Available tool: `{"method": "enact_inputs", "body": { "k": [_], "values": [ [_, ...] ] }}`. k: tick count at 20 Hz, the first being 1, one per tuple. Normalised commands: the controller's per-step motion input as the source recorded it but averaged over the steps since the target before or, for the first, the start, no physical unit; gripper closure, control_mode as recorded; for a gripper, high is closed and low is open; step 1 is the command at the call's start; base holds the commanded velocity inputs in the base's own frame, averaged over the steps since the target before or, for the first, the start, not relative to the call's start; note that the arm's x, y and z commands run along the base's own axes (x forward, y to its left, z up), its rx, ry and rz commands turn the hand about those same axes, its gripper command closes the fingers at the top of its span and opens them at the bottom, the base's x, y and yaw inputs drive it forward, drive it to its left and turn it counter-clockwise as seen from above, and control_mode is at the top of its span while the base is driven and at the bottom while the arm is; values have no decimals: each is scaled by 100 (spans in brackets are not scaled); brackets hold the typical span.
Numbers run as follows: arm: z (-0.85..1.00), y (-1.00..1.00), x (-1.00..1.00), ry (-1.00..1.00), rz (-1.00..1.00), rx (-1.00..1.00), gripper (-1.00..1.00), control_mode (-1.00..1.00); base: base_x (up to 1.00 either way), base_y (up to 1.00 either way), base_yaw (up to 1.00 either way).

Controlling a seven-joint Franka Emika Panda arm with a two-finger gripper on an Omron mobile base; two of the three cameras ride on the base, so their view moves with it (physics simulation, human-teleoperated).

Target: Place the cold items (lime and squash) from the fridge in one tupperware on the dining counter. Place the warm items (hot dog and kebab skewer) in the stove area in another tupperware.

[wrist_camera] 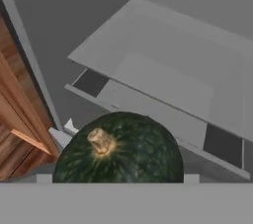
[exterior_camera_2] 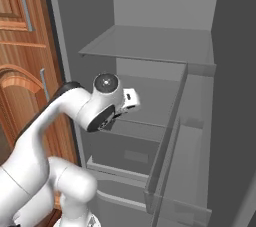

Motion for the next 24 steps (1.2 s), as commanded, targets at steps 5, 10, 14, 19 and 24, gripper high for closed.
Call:
{"method": "enact_inputs", "body": {
  "k": [5, 10, 14, 19, 24],
  "values": [
    [6, 46, -36, 43, -5, -19, 100, -100, 0, 0, 0],
    [-21, 25, -27, 11, -18, -16, 100, -100, 0, 0, 0],
    [-26, 0, -44, -4, -18, -2, 100, -100, 0, 0, 0],
    [-18, 6, -34, -13, -15, 0, 100, -100, 0, 0, 0],
    [-1, 39, -3, -8, -13, -1, 100, -100, 0, 0, 0]
  ]
}}
